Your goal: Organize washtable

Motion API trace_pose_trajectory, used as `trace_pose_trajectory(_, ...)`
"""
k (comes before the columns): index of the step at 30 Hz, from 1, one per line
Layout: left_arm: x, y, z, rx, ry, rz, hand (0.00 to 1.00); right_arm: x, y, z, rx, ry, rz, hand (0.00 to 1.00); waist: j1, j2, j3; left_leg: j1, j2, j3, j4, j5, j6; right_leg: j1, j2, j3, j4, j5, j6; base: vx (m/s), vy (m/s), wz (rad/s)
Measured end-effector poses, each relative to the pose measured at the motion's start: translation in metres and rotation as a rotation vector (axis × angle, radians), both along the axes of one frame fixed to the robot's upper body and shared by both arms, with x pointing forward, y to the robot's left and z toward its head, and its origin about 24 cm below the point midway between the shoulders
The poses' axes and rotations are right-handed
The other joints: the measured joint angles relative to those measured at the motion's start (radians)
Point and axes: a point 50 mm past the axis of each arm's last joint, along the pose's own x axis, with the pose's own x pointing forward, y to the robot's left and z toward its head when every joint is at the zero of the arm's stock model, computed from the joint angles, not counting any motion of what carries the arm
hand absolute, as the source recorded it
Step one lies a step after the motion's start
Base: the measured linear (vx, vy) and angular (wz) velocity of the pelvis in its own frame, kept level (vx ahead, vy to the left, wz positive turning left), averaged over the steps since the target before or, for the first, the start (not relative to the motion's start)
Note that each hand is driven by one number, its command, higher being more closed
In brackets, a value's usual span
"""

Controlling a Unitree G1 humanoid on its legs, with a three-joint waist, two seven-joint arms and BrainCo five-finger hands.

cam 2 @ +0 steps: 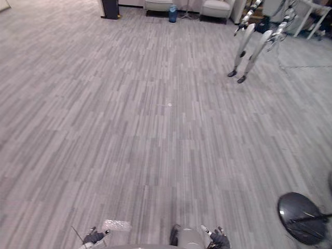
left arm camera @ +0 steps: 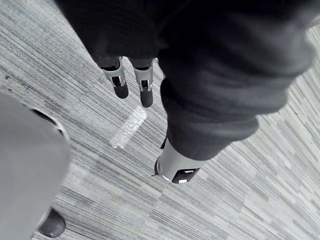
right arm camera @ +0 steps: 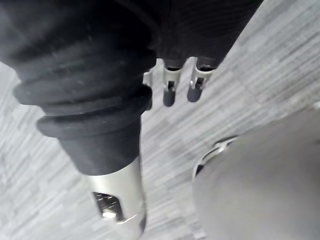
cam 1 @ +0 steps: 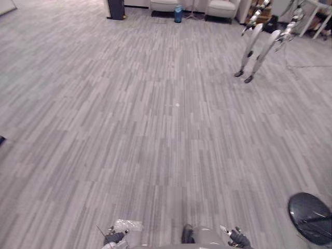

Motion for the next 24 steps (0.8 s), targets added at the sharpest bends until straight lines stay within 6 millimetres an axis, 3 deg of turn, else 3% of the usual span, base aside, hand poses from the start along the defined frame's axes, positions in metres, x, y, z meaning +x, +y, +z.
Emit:
trace_pose_trajectory(2,0.0,-0.002,0.0,-0.011,-0.008,0.018,0.0,0.006,-0.002,0.002,-0.014,-0.008,0.043,0.0,0.007,0.015,0.005,-0.095,0.042,-0.019,0.218,0.094,0.012,0.077,0.016,0.018,-0.071,-0.004,-0.002,0.43,-0.115,-0.34)
trace_pose_trajectory(3,0.0,-0.004,0.0,-0.014,-0.007,0.02,0.0,0.006,-0.002,0.001,-0.011,-0.005,0.036,0.0,0.003,0.022,0.0,-0.132,0.067,-0.019,0.29,0.084,0.019,0.141,0.018,0.025,-0.116,-0.003,-0.002,0.52,-0.13,-0.4)
trace_pose_trajectory(5,-0.001,-0.004,0.0,-0.017,-0.015,0.031,0.0,0.004,0.003,0.0,0.008,-0.002,0.017,0.0,0.007,0.019,0.002,-0.151,0.091,-0.021,0.27,0.073,0.029,0.227,0.009,0.048,-0.16,-0.004,-0.002,0.51,-0.109,-0.38)
trace_pose_trajectory(6,0.0,-0.004,0.0,-0.016,-0.024,0.039,0.0,0.009,0.005,0.001,0.018,-0.018,0.002,0.0,0.01,0.015,0.002,-0.165,0.092,-0.025,0.182,0.052,0.018,0.262,-0.001,0.072,-0.175,-0.004,-0.002,0.45,-0.02,-0.51)
trace_pose_trajectory(8,0.0,-0.003,0.0,-0.015,-0.027,0.046,0.0,0.012,0.005,0.002,0.022,-0.033,-0.017,0.0,0.011,0.014,0.0,-0.18,0.047,-0.094,-0.09,0.045,-0.004,0.277,-0.011,0.097,-0.179,-0.01,0.009,0.32,0.068,-0.52)
trace_pose_trajectory(9,-0.003,-0.006,-0.001,-0.026,-0.02,0.05,0.0,0.013,0.001,0.003,0.014,-0.044,-0.027,0.0,0.008,0.032,-0.009,-0.18,0.032,-0.148,-0.309,0.198,0.007,0.279,0.009,0.101,-0.179,-0.03,0.043,0.28,0.131,-0.51)
trace_pose_trajectory(10,-0.004,-0.002,-0.001,-0.023,-0.017,0.065,0.0,0.011,0.007,0.0,0.033,-0.029,-0.039,0.0,0.008,0.008,-0.019,-0.185,0.02,-0.131,-0.308,0.217,0.022,0.287,-0.01,0.126,-0.185,-0.061,0.089,0.28,0.118,-0.48)
trace_pose_trajectory(12,-0.008,0.009,-0.001,0.005,-0.002,0.061,0.0,0.0,0.019,-0.003,0.066,-0.007,-0.052,0.0,0.005,-0.041,-0.044,-0.148,0.006,-0.1,-0.366,0.217,0.024,0.28,-0.034,0.151,-0.178,-0.06,0.09,0.26,0.067,-0.3)
trace_pose_trajectory(14,-0.011,0.014,-0.001,0.017,0.008,0.057,0.0,-0.015,0.025,-0.007,0.088,0.035,-0.076,0.0,0.007,-0.062,-0.059,-0.093,0.0,-0.066,-0.425,0.219,0.027,0.283,-0.039,0.195,-0.179,-0.035,0.098,0.23,0.056,-0.37)
trace_pose_trajectory(19,-0.013,0.011,-0.002,0.012,0.022,0.03,0.0,-0.031,0.025,-0.011,0.099,0.085,-0.115,0.0,0.004,-0.053,-0.063,-0.002,0.01,0.02,-0.556,0.259,0.027,0.276,-0.031,0.263,-0.209,0.02,0.098,0.07,0.053,-0.51)
trace_pose_trajectory(24,-0.006,0.003,-0.003,0.027,0.038,-0.145,0.0,-0.036,0.017,-0.011,0.091,0.095,-0.147,0.0,-0.003,-0.033,-0.074,0.034,0.007,0.097,-0.662,0.313,0.024,0.246,-0.018,0.314,-0.251,0.039,0.091,-0.04,-0.009,-0.46)
